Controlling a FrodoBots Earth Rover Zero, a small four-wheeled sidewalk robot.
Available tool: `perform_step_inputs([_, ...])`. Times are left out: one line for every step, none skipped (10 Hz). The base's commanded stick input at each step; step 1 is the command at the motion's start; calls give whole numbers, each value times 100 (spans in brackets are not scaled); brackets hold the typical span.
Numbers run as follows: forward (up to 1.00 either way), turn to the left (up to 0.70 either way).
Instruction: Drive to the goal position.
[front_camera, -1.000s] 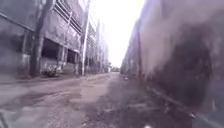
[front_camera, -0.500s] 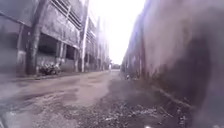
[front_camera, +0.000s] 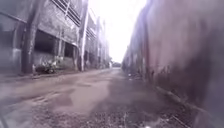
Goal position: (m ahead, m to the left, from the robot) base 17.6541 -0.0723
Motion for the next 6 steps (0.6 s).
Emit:
perform_step_inputs([70,0])
perform_step_inputs([70,0])
perform_step_inputs([70,0])
perform_step_inputs([70,0])
perform_step_inputs([70,0])
perform_step_inputs([70,0])
